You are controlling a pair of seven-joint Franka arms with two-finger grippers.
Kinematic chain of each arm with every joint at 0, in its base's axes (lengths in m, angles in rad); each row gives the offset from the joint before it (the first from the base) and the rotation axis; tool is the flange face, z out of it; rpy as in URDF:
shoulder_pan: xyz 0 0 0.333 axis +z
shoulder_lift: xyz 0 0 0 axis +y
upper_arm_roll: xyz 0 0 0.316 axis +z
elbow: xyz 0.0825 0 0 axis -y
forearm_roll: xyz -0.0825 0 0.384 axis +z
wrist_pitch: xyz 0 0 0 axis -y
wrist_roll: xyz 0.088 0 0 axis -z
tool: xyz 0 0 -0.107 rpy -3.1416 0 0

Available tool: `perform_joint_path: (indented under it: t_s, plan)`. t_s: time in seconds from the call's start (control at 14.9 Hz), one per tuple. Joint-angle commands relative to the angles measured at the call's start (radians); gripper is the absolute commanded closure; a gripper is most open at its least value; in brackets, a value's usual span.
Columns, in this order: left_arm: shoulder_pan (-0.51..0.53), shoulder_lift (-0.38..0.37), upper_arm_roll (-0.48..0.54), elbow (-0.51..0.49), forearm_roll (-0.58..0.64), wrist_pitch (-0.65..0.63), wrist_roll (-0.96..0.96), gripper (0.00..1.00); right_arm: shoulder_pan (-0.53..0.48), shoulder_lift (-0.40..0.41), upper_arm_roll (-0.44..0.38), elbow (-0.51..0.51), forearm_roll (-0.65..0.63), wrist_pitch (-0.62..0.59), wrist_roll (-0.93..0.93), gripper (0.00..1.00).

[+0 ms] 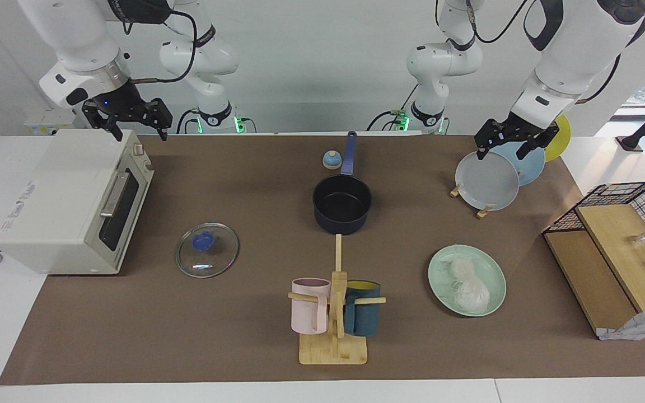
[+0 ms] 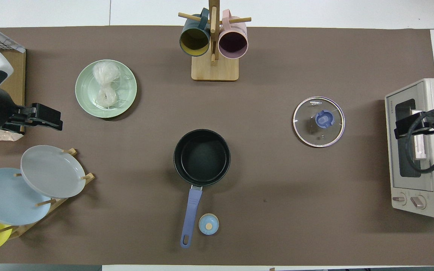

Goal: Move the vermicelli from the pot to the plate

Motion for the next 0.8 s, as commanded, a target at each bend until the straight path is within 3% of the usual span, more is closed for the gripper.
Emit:
perform_joint_path:
  t_s: [0.0, 0.2, 0.74]
  plan:
    - [-0.007, -0.037, 0.003, -0.045, 0.01, 0.012, -0.025, 0.0, -0.004, -0.02, 0.001, -0.027, 0.02, 0.022, 0.018, 0.0]
    - [-0.018, -0.031, 0.015, 0.001, 0.008, -0.009, -0.028, 0.0, -0.004, -0.02, 0.001, -0.027, 0.02, 0.022, 0.018, 0.0]
    - [-0.011, -0.032, 0.015, 0.004, 0.008, -0.013, -0.022, 0.0, -0.004, -0.02, 0.001, -0.027, 0.02, 0.022, 0.018, 0.0]
